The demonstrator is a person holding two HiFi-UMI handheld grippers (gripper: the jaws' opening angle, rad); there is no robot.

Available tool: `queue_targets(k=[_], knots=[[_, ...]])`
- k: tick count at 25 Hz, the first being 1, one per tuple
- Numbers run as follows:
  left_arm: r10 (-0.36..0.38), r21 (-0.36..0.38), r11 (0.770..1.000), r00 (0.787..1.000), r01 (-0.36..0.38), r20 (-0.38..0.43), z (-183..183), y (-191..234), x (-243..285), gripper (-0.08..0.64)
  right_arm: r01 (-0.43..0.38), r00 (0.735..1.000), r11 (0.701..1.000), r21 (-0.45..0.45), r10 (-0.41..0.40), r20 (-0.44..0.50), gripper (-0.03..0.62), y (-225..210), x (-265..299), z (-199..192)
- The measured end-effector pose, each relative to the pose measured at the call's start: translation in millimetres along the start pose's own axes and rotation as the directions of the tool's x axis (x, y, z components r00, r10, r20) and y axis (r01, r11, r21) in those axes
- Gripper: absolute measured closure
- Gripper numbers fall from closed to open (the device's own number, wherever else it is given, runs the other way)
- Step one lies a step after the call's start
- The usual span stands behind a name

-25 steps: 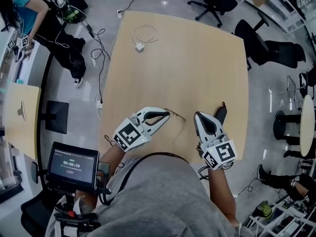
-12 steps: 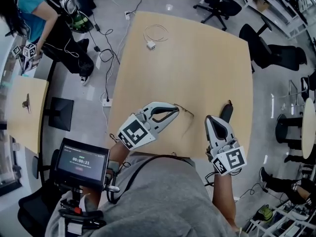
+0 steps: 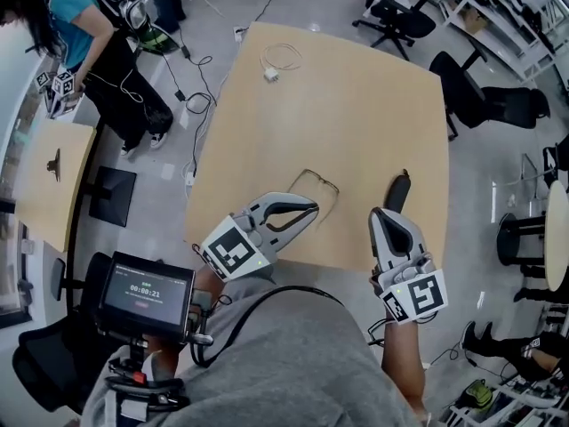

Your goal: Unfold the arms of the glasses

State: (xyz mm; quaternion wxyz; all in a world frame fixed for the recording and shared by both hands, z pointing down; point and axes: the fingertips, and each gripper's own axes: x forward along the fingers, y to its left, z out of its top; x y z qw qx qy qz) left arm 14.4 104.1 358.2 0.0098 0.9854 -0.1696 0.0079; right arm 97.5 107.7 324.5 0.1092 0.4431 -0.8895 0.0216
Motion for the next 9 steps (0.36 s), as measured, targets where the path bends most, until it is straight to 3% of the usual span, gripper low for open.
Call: queue_targets(k=[4, 9], knots=[[0.039, -0.030, 0.999, 0.997, -0.037, 0.068, 2.7, -41.7, -5.7, 0.552, 0.026, 1.000, 0.999, -0.023, -0.026, -0.016, 0.586, 19.2, -52.9, -14.6], [0.063, -0.023, 0.998, 0.996, -0.061, 0.064, 8.4, -138.3, 40.0, 0.552, 0.030, 0.999, 0.998, -0.052, -0.032, -0.027, 0.586, 5.3, -165.6, -30.0]])
